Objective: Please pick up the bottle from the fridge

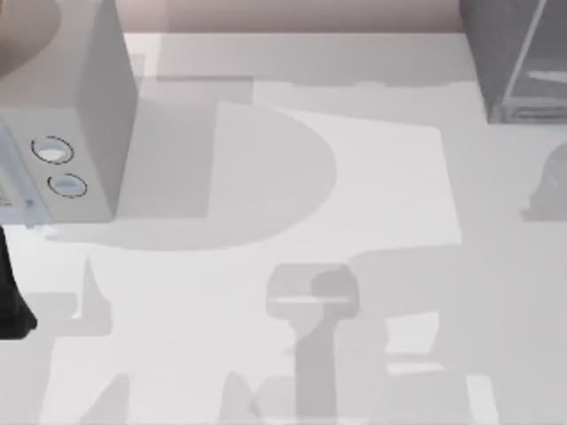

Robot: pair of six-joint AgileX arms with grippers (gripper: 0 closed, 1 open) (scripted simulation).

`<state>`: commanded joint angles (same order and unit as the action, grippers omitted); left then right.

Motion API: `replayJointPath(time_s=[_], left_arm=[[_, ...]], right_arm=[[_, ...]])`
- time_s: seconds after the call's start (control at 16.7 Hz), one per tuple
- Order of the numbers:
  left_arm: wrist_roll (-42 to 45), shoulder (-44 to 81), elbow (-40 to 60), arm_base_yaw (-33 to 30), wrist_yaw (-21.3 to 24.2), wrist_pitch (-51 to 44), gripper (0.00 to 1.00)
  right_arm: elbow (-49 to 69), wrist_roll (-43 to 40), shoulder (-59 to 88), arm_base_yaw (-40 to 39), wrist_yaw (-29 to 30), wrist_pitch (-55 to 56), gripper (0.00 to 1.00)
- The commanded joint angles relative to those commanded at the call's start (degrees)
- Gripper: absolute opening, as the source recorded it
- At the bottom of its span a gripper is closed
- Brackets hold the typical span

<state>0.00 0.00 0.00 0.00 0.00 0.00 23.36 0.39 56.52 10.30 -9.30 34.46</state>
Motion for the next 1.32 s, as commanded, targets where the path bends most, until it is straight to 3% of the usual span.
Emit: replayJointPath(time_s=[0.3, 0.6, 0.84, 1.32], left_arm=[[0.0, 0.0, 0.0, 0.0, 0.0, 0.0, 1.0], [0.0, 0.0, 0.0, 0.0, 0.0, 0.0, 1.0], [0.0, 0.0, 0.0, 0.0, 0.0, 0.0, 1.0], [0.0, 0.0, 0.0, 0.0, 0.0, 0.0, 1.0]], right_arm=[[-10.9, 0.1, -31.2, -4.3, 3.9, -16.7, 0.0], [-20.1, -0.2, -51.1, -8.6, 7.7, -30.1, 0.0], [-23.4, -0.4, -56.5, -10.3, 9.3, -34.5, 0.0], [-21.2, -0.6, -53.2, -12.0, 10.9, -31.9, 0.0]])
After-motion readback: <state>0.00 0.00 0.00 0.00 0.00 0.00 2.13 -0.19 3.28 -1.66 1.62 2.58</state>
